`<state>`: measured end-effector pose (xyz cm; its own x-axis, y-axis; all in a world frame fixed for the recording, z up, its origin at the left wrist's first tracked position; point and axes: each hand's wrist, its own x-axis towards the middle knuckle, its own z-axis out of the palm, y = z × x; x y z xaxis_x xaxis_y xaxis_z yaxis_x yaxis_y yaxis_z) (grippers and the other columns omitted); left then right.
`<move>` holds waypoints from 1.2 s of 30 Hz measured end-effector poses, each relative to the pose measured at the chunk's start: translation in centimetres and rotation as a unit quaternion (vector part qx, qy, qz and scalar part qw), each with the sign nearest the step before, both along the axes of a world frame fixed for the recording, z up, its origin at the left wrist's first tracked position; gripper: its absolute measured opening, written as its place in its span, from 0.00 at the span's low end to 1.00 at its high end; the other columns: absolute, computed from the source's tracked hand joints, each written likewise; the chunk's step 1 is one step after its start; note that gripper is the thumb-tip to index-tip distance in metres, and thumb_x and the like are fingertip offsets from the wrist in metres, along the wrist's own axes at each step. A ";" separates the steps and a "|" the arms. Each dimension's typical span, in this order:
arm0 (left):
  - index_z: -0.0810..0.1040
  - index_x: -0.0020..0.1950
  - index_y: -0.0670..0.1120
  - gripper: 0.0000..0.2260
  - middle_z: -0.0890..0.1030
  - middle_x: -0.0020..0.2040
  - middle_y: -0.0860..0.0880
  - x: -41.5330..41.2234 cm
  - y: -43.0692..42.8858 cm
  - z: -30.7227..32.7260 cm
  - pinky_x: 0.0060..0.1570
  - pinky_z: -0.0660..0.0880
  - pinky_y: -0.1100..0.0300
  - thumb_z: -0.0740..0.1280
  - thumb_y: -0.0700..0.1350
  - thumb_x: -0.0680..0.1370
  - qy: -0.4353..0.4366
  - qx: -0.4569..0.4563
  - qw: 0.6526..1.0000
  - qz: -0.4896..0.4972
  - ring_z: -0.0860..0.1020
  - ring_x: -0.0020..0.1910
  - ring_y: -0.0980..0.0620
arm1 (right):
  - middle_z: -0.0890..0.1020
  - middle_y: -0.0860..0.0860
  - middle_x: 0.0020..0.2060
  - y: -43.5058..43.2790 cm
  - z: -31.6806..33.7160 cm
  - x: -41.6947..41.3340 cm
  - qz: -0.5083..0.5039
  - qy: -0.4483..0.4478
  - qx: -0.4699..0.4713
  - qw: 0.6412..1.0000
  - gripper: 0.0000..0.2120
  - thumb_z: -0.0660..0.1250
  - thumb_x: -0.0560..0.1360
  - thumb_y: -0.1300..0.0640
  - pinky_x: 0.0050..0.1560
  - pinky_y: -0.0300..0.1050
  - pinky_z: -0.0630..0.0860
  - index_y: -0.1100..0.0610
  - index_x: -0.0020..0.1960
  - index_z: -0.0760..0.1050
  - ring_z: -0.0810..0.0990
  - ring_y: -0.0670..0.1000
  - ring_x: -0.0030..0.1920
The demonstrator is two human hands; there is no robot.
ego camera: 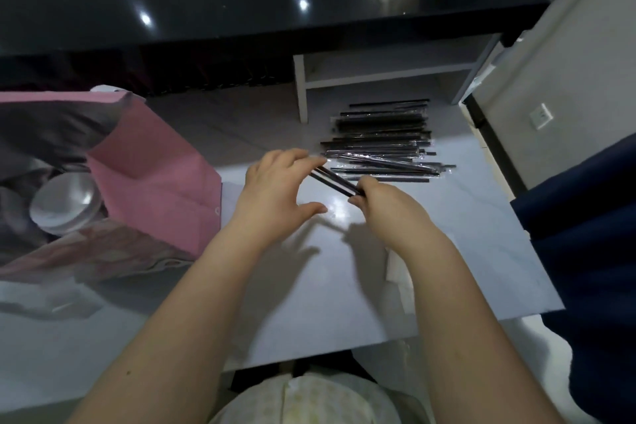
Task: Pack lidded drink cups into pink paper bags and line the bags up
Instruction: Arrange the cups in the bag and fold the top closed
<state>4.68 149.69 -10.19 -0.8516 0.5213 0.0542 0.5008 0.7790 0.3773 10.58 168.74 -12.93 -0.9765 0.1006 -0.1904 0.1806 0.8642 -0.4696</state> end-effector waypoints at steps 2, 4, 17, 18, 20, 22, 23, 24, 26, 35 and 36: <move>0.69 0.72 0.57 0.33 0.69 0.70 0.53 -0.2 -0.6 1.4 0.66 0.61 0.50 0.75 0.57 0.70 0.015 0.010 1.000 -0.023 0.63 0.70 0.48 | 0.71 0.47 0.34 -0.6 1.5 0.5 -0.023 0.020 0.020 0.999 0.09 0.58 0.82 0.50 0.33 0.49 0.63 0.55 0.49 0.66 0.75 0.58 0.40; 0.68 0.73 0.57 0.33 0.68 0.71 0.53 -0.6 -1.2 3.6 0.66 0.60 0.50 0.75 0.58 0.70 0.036 0.018 0.998 -0.050 0.62 0.71 0.48 | 0.73 0.50 0.35 -1.6 3.7 0.8 -0.049 0.047 0.036 0.997 0.09 0.56 0.82 0.48 0.32 0.49 0.63 0.54 0.49 0.65 0.74 0.58 0.39; 0.64 0.74 0.57 0.36 0.71 0.69 0.52 -2.9 -12.3 17.5 0.64 0.67 0.45 0.74 0.60 0.69 0.135 0.086 0.985 -0.069 0.66 0.68 0.46 | 0.75 0.54 0.37 -13.4 18.2 -0.1 -0.092 0.165 0.133 0.973 0.07 0.55 0.83 0.51 0.34 0.53 0.71 0.53 0.48 0.65 0.72 0.55 0.35; 0.64 0.74 0.57 0.37 0.71 0.68 0.52 -2.8 -13.6 17.9 0.64 0.68 0.44 0.75 0.59 0.69 0.132 0.093 0.984 -0.071 0.67 0.68 0.46 | 0.75 0.54 0.37 -14.5 18.8 -0.1 -0.084 0.172 0.133 0.972 0.08 0.55 0.83 0.50 0.34 0.52 0.71 0.53 0.48 0.65 0.72 0.55 0.35; 0.62 0.75 0.58 0.38 0.72 0.67 0.52 -2.7 -16.4 18.4 0.63 0.69 0.44 0.75 0.59 0.69 0.130 0.105 0.984 -0.069 0.68 0.67 0.46 | 0.75 0.53 0.37 -17.0 19.6 -0.3 -0.066 0.186 0.131 0.972 0.08 0.55 0.83 0.50 0.34 0.52 0.70 0.53 0.47 0.65 0.72 0.55 0.36; 0.61 0.75 0.59 0.39 0.72 0.67 0.52 -2.7 -19.2 18.7 0.63 0.69 0.44 0.76 0.60 0.68 0.125 0.113 0.984 -0.064 0.67 0.67 0.46 | 0.74 0.52 0.36 -19.3 20.1 -0.6 -0.053 0.190 0.119 0.973 0.09 0.57 0.82 0.50 0.35 0.52 0.70 0.52 0.46 0.64 0.73 0.55 0.36; 0.61 0.75 0.59 0.40 0.72 0.68 0.52 -2.8 -20.7 18.8 0.64 0.68 0.44 0.76 0.60 0.67 0.121 0.114 0.984 -0.060 0.67 0.68 0.46 | 0.74 0.51 0.36 -20.4 20.2 -0.9 -0.047 0.189 0.110 0.975 0.09 0.57 0.82 0.50 0.35 0.52 0.70 0.52 0.45 0.64 0.73 0.55 0.36; 0.61 0.75 0.59 0.41 0.71 0.69 0.53 -2.9 -22.3 18.7 0.65 0.68 0.43 0.76 0.60 0.67 0.114 0.114 0.985 -0.054 0.66 0.69 0.47 | 0.75 0.51 0.36 -21.4 20.3 -1.2 -0.041 0.187 0.102 0.976 0.09 0.58 0.82 0.50 0.35 0.51 0.70 0.52 0.45 0.65 0.73 0.55 0.36; 0.60 0.76 0.60 0.42 0.70 0.70 0.53 -3.2 -25.7 18.3 0.67 0.67 0.42 0.76 0.60 0.67 0.102 0.116 0.987 -0.037 0.65 0.70 0.48 | 0.75 0.50 0.35 -23.3 20.2 -2.0 -0.026 0.181 0.084 0.980 0.08 0.60 0.82 0.52 0.35 0.51 0.71 0.52 0.45 0.67 0.74 0.55 0.36; 0.71 0.70 0.57 0.35 0.74 0.65 0.55 -5.0 -35.9 12.7 0.59 0.70 0.60 0.79 0.54 0.66 0.038 0.148 0.988 0.037 0.72 0.63 0.56 | 0.77 0.43 0.32 -32.1 18.7 -4.7 0.066 0.196 -0.092 0.974 0.09 0.63 0.80 0.50 0.30 0.32 0.69 0.48 0.41 0.70 0.74 0.41 0.31; 0.73 0.69 0.56 0.31 0.75 0.64 0.55 -5.2 -35.9 12.1 0.57 0.68 0.63 0.78 0.53 0.67 0.036 0.149 0.988 0.033 0.72 0.61 0.58 | 0.79 0.42 0.33 -33.2 18.5 -5.2 0.091 0.195 -0.123 0.969 0.07 0.63 0.79 0.51 0.32 0.31 0.70 0.47 0.42 0.72 0.76 0.40 0.32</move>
<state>-0.55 113.79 1.89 -0.8718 0.4159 0.2587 0.4861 0.6707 0.5603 5.43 135.51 5.60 -0.9763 -0.0816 0.2005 -0.1971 0.7180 -0.6675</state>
